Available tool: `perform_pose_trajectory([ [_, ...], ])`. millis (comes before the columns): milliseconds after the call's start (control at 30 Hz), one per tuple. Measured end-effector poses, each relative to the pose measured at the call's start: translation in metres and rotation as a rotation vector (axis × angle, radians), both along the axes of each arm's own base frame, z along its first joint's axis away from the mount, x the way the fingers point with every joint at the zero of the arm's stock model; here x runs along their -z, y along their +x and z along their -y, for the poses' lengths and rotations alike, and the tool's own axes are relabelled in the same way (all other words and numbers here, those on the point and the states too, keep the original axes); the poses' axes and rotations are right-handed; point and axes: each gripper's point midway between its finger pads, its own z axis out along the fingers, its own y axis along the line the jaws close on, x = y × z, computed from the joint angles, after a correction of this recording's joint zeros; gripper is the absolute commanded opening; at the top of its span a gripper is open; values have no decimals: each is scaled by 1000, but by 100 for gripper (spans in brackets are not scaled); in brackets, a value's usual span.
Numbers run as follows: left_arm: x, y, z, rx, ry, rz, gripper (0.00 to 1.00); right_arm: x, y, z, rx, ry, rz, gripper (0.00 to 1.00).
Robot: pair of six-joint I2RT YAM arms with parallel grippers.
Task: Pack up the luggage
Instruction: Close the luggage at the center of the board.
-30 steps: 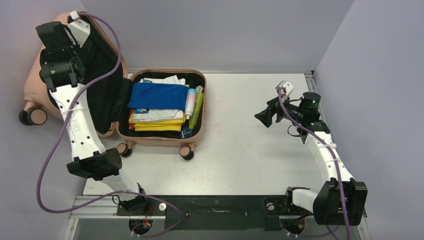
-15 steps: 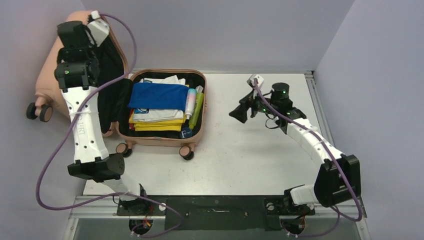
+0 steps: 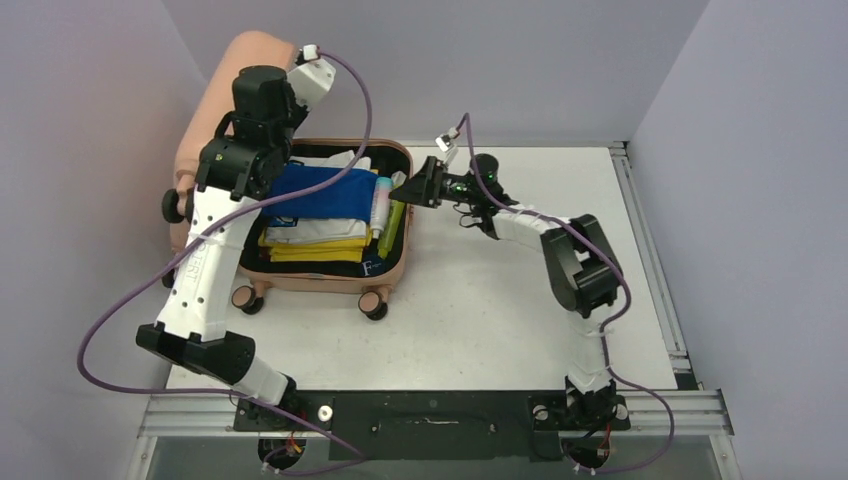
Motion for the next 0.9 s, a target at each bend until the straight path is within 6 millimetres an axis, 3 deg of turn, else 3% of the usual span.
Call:
perform_pose_trajectory([
  [133, 18, 11, 41, 107, -90, -15, 0, -12, -5, -44, -89, 143, -89, 69],
  [267, 50, 14, 83, 215, -205, -83, 0, -29, -13, -67, -146, 213, -106, 56],
  [433, 95, 8, 130, 320, -290, -195, 0, -53, -18, -95, -192, 261, -69, 57],
  [533, 122, 1, 147, 363, -318, -269, 0, -63, -26, -117, -236, 281, -38, 57],
  [667, 138, -3, 151, 363, -335, -308, 2, -53, -50, -142, -303, 261, -56, 56],
  [833, 135, -3, 146, 345, -359, -291, 71, -45, -58, -145, -333, 255, -76, 57],
  [900, 121, 2, 144, 356, -398, -238, 88, -47, -56, -140, -338, 261, -59, 58],
])
